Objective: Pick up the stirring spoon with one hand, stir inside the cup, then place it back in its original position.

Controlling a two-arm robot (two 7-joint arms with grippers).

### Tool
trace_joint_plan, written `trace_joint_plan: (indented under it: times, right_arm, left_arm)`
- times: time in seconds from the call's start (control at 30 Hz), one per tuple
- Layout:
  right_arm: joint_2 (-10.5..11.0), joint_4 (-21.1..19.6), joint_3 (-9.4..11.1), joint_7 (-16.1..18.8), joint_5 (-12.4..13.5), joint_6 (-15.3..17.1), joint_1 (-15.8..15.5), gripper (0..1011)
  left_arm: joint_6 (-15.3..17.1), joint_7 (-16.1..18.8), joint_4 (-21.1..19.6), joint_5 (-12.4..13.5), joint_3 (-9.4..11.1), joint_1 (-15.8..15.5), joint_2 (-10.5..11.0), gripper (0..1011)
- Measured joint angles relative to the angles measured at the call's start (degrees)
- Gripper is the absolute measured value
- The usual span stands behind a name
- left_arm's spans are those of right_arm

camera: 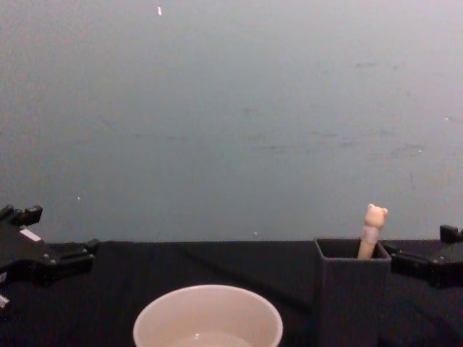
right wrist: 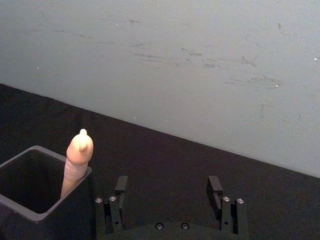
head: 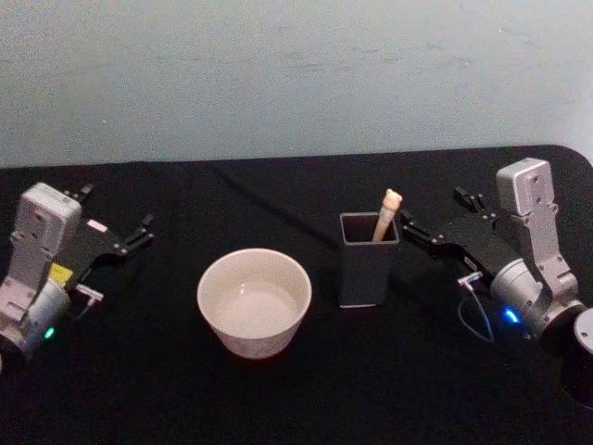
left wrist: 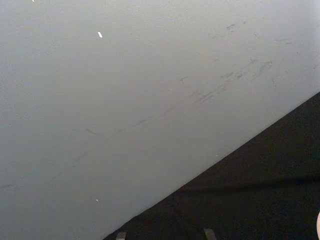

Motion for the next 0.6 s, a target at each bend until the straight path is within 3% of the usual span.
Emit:
trace_joint_plan:
  times: [0.6]
  right_arm:
    - [0.2, -0.3, -0.1, 0.1, 0.2, 0.0, 0.0, 1000]
  left_arm:
    - [0.0, 0.0, 0.0, 0.0, 0.0, 0.0, 0.0, 1001]
